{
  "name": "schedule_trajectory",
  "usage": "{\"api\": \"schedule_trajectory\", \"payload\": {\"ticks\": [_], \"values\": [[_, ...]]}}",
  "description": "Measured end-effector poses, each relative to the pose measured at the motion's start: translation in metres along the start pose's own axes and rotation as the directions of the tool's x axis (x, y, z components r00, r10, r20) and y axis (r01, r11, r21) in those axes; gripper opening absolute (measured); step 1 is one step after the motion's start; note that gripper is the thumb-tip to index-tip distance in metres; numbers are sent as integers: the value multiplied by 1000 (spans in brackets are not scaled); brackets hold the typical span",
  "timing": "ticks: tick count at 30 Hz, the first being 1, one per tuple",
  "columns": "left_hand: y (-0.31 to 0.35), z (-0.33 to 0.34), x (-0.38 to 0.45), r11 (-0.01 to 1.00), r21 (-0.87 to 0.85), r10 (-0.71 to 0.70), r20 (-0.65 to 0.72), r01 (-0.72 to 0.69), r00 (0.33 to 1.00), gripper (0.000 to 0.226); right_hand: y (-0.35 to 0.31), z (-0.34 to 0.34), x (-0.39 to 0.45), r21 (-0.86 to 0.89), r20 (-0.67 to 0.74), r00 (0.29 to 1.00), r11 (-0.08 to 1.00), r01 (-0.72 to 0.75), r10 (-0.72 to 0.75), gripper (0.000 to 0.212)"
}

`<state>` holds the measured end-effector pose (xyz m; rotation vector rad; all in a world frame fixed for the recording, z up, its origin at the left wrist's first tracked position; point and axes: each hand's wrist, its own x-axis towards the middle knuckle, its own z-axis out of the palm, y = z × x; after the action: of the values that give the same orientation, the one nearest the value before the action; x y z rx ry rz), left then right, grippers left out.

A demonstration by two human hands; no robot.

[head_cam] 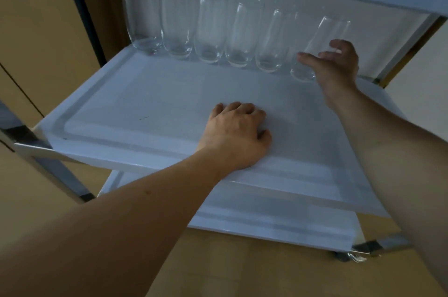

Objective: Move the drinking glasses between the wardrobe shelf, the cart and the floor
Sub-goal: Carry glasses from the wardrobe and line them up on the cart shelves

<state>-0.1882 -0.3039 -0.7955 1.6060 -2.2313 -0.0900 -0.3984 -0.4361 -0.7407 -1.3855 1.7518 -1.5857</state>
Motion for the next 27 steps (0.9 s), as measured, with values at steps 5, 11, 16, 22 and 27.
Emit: {"api": "schedule_trajectory", "payload": {"ticks": [5, 11, 16, 22, 27], "values": [[1, 0, -2, 1000, 16, 5, -20, -4, 1000, 49, 18, 16, 20, 11, 42, 999, 1000, -12, 12, 100], [1, 1, 0, 1000, 14, 5, -18, -5, 1000, 54, 46, 31, 23, -118, 110, 992, 991, 69, -56, 102], [2, 3, 1, 1000, 17, 1, -25, 0, 1000, 53, 49, 30, 28, -151, 119, 991, 986, 75, -57, 102], [5, 5, 3, 999, 34, 9, -29, -8, 1000, 41, 39, 27, 24, -187, 100, 995, 982, 28, -10, 110], [4, 2, 3, 999, 48, 19, -17, -18, 1000, 47, 25, 16, 2, -312, 99, 993, 949, -31, 65, 115]]}}
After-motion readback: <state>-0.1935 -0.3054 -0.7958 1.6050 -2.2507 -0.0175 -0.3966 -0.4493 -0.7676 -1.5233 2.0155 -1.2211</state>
